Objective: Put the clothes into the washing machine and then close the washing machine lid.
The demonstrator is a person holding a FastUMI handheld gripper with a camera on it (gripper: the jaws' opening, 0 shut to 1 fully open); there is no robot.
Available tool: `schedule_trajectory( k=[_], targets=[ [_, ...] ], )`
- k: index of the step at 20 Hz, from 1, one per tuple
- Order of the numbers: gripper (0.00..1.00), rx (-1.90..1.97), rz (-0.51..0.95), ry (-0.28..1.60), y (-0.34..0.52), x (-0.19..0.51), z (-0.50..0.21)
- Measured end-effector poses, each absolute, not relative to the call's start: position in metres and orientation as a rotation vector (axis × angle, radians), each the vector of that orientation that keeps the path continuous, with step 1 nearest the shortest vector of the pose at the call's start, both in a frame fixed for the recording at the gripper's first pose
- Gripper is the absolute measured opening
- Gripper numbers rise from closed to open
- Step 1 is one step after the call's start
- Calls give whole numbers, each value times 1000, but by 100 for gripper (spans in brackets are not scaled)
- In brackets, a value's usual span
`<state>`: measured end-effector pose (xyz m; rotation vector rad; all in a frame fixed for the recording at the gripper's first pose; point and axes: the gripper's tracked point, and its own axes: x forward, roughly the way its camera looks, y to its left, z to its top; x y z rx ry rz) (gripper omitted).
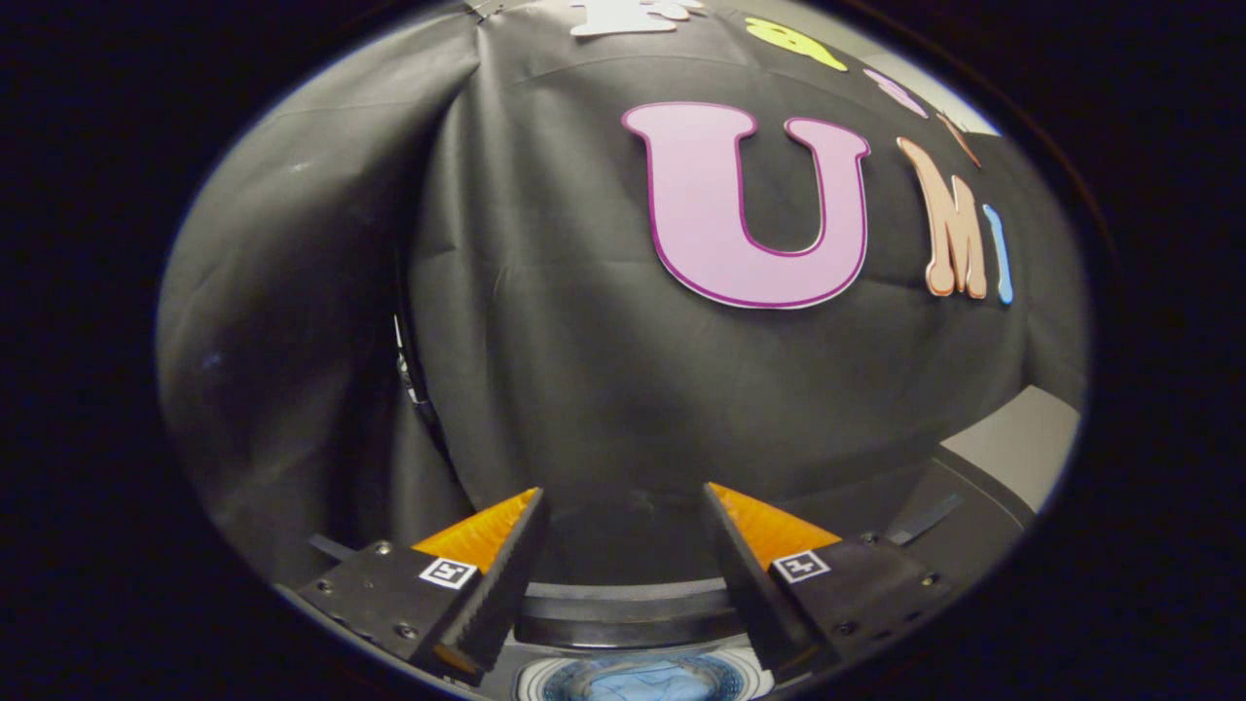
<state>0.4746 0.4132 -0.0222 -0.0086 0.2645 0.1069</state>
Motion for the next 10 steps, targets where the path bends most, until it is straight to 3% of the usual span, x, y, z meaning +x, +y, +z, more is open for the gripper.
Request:
schedule_trajectory(
  k=[10],
  targets=[
    [95, -12, 92, 240, 409, 451, -25]
  ],
)
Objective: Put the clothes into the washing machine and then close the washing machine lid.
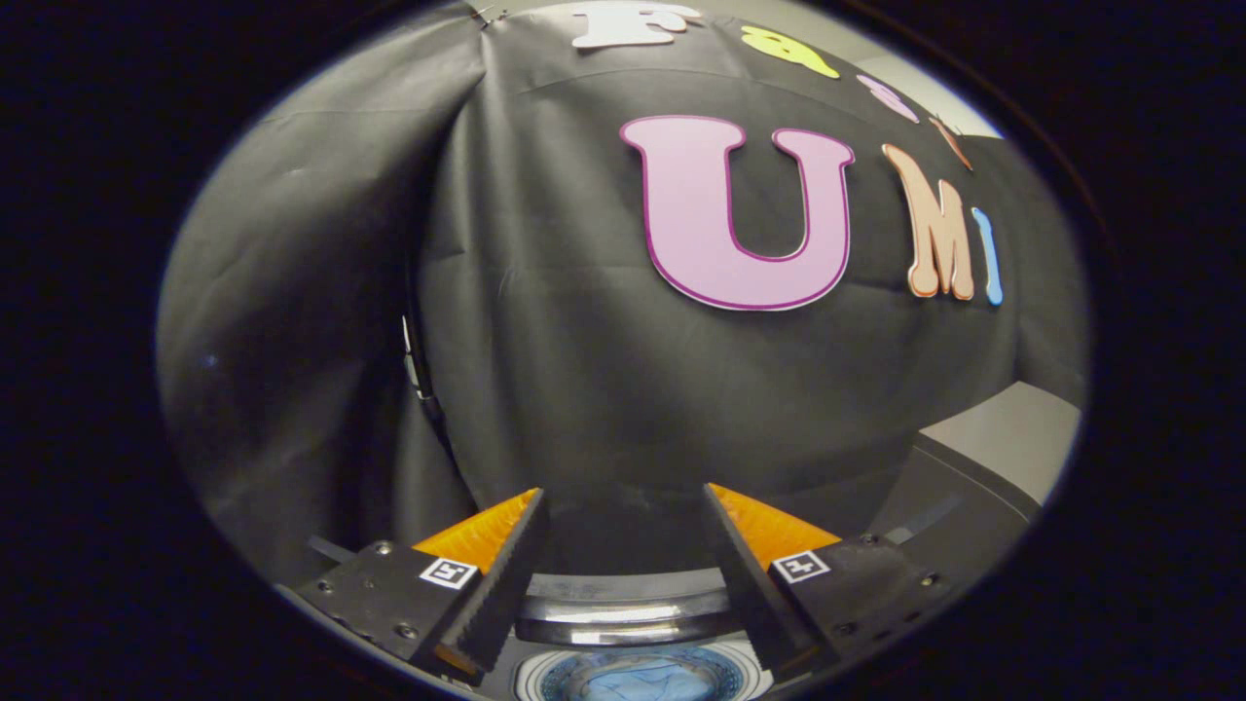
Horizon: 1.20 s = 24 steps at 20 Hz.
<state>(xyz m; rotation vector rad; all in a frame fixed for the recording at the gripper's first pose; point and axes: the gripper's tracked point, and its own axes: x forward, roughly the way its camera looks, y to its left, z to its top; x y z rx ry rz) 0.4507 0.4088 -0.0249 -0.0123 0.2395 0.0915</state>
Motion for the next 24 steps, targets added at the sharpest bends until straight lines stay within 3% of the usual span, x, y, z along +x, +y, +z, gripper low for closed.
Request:
schedule_trajectory(
  k=[24],
  targets=[
    [94, -22, -11, 344, 394, 436, -46]
  ],
)
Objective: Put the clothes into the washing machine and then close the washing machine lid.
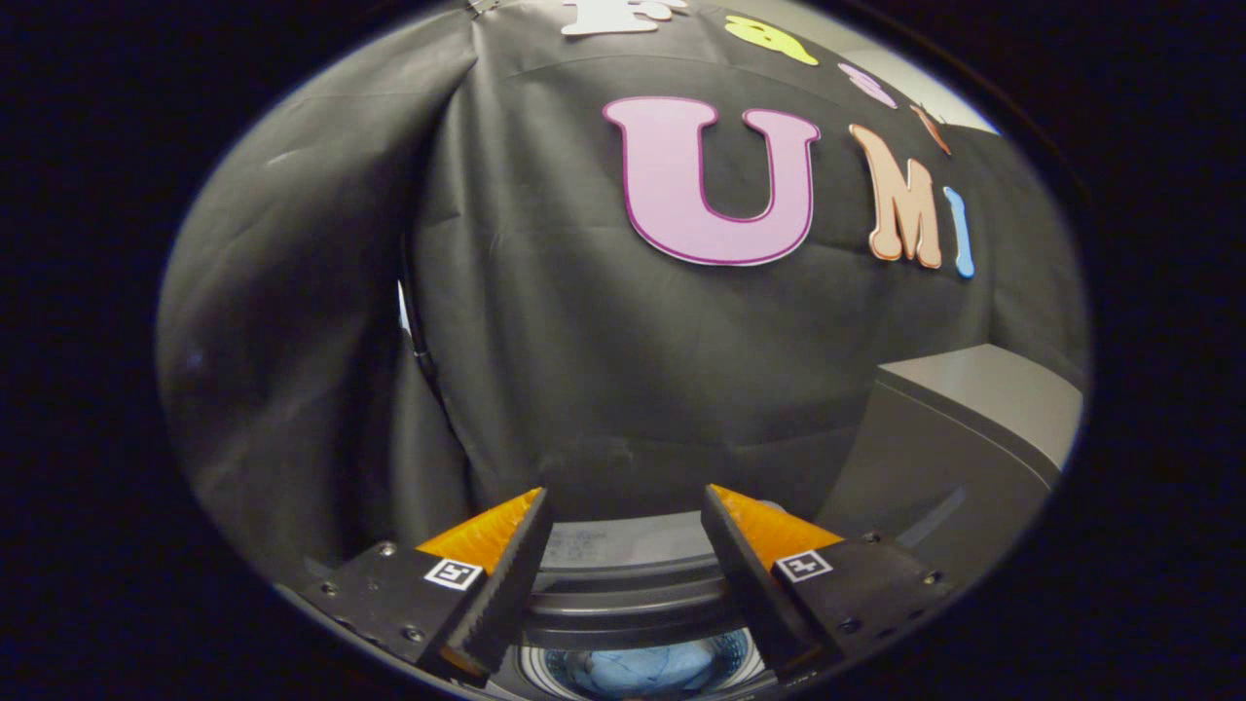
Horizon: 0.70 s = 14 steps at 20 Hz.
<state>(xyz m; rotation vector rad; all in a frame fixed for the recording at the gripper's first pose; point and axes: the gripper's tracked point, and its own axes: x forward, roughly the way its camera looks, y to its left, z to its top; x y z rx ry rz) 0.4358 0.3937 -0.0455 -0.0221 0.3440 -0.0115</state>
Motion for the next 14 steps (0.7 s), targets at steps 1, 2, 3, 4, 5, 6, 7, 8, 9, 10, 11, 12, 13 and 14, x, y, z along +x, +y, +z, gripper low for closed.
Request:
schedule_trajectory(
  k=[1, 2, 3, 4, 5, 6, 7, 8, 9, 10, 11, 12, 13, 14],
  targets=[
    [94, -18, 0, 373, 400, 434, -49],
    [93, 14, 19, 416, 407, 430, -54],
    [93, 35, 24, 435, 405, 428, -55],
    [92, 39, 22, 441, 403, 428, -56],
    [92, 33, 20, 443, 403, 428, -56],
    [92, 16, 20, 454, 402, 429, -55],
    [92, -6, 15, 474, 399, 430, -54],
    [92, -21, 20, 487, 400, 430, -49],
    [92, -24, 24, 501, 402, 428, -52],
    [92, -29, 30, 516, 402, 426, -55],
    [92, -35, 30, 532, 400, 425, -57],
    [92, -38, 40, 557, 401, 422, -58],
    [92, -32, 47, 559, 402, 423, -53],
    [92, -33, 42, 560, 399, 421, -52]
  ],
)
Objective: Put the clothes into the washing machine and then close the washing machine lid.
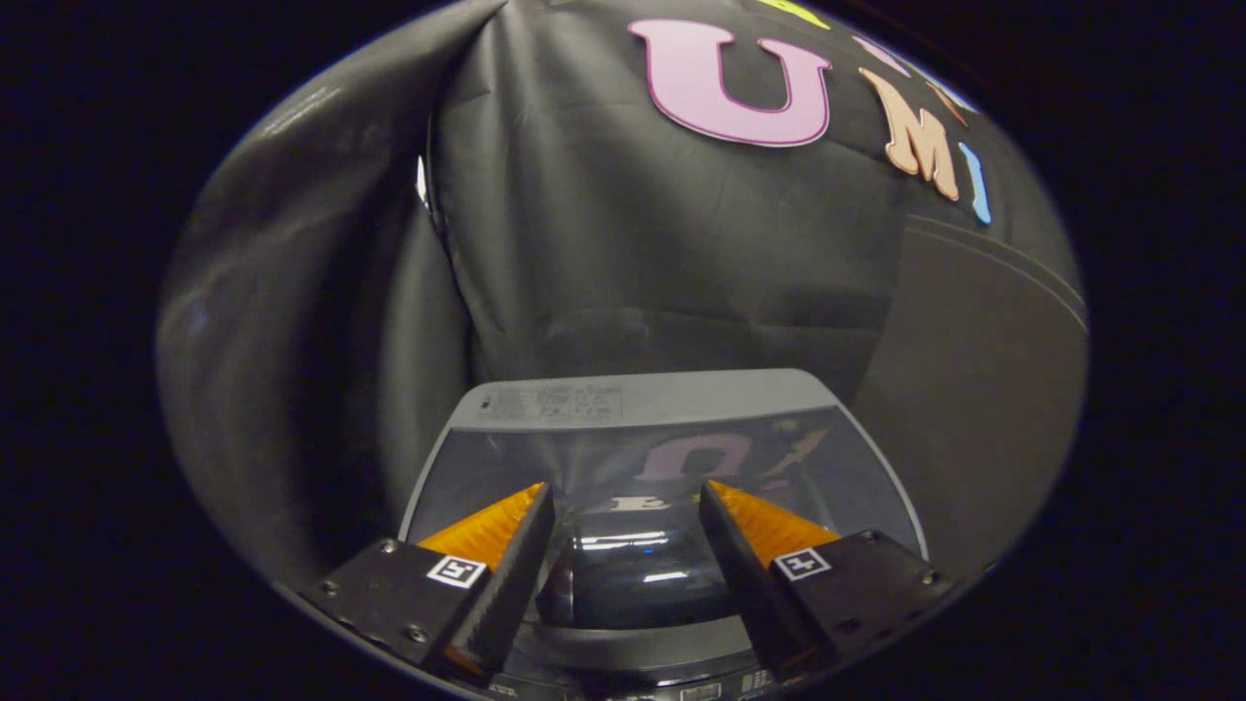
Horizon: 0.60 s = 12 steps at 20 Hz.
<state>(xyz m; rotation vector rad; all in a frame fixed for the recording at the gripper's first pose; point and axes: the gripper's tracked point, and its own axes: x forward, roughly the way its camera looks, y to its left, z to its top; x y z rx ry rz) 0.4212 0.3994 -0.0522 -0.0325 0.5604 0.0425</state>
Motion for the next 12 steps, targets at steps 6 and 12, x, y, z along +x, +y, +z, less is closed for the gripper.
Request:
schedule_trajectory(
  k=[6, 12],
  targets=[
    [91, -61, 37, 499, 395, 392, -50],
    [91, -91, 5, 482, 384, 374, -51]
  ],
)
